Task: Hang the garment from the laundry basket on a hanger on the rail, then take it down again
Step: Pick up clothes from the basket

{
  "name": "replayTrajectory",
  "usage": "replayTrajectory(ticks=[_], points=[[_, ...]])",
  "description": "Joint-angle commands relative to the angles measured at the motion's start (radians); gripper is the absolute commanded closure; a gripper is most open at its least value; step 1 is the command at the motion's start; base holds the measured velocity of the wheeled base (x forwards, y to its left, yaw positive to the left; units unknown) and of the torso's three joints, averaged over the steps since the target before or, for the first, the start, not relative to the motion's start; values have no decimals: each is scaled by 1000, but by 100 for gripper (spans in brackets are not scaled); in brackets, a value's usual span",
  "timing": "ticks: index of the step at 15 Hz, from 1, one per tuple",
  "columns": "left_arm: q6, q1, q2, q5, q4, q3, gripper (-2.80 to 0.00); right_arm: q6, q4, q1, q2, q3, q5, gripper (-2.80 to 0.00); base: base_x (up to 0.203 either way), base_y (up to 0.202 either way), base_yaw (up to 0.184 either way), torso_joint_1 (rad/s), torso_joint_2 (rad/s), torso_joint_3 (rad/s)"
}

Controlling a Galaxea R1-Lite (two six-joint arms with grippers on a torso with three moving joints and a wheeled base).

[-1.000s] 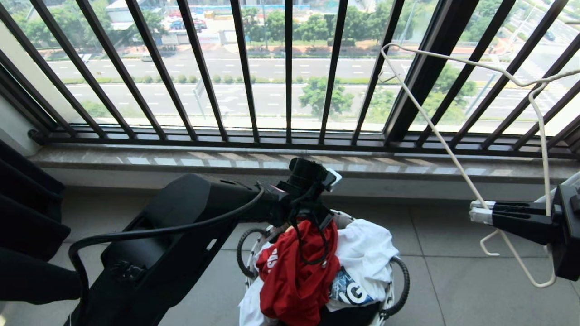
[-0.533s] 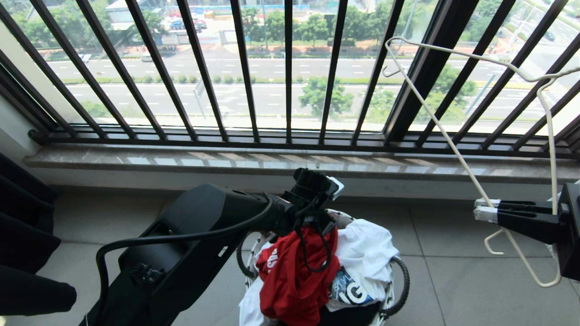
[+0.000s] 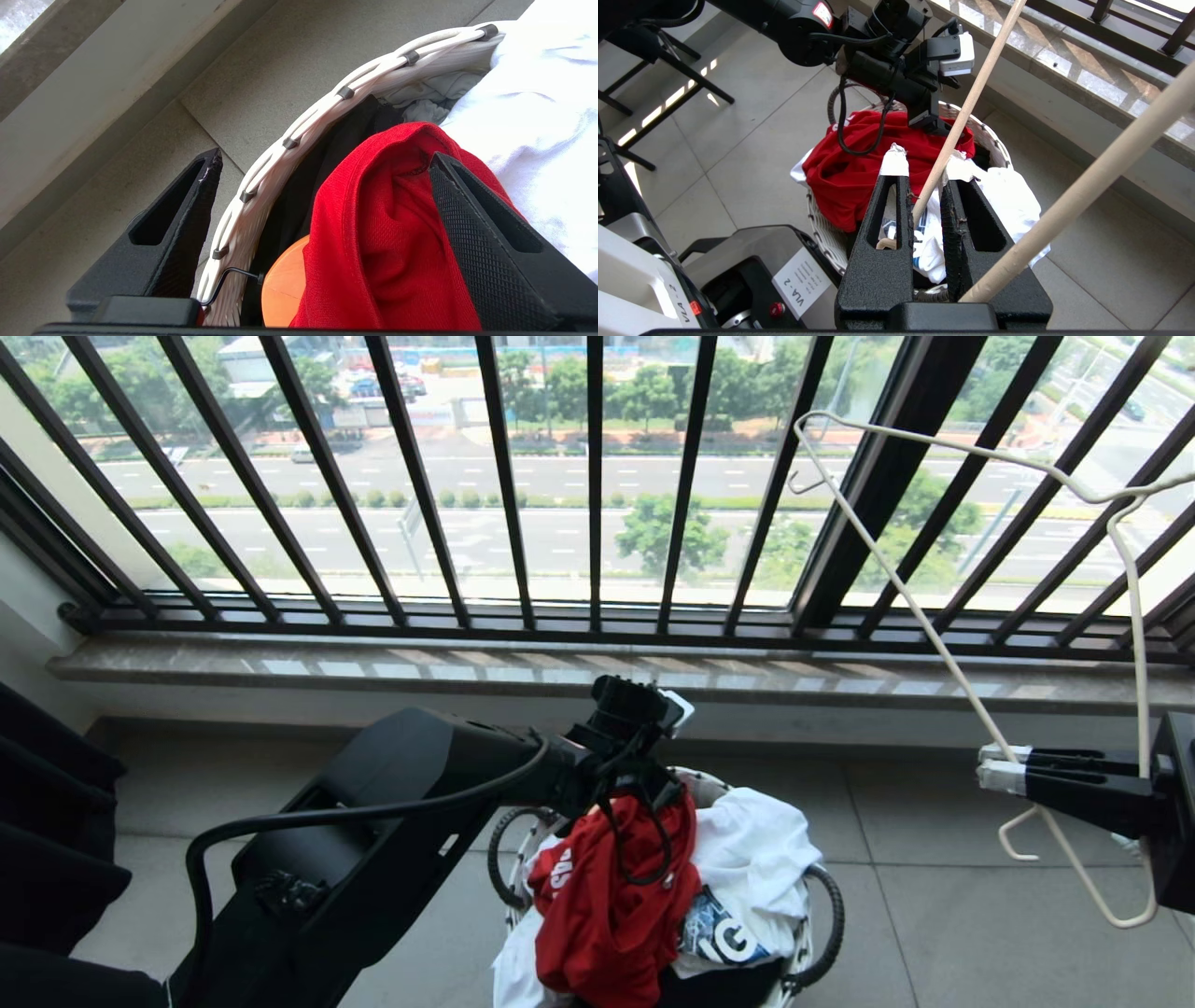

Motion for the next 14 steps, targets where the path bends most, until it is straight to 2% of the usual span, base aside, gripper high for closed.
replayTrajectory(ticks=[1, 3, 10, 14], points=[[30, 7, -9, 5, 1, 11, -280, -2, -2, 0, 1, -2, 5, 0, 0, 0, 0, 0, 0, 0], [54, 15, 11, 31, -10, 8, -280, -2, -2, 0, 1, -2, 5, 0, 0, 0, 0, 0, 0, 0], [59, 14, 31, 35, -10, -1, -280, 58, -34, 0, -1, -6, 5, 0, 0, 0, 0, 0, 0, 0], [60, 7, 53, 35, -14, -8, -280, 58, -34, 0, -1, -5, 5, 0, 0, 0, 0, 0, 0, 0]])
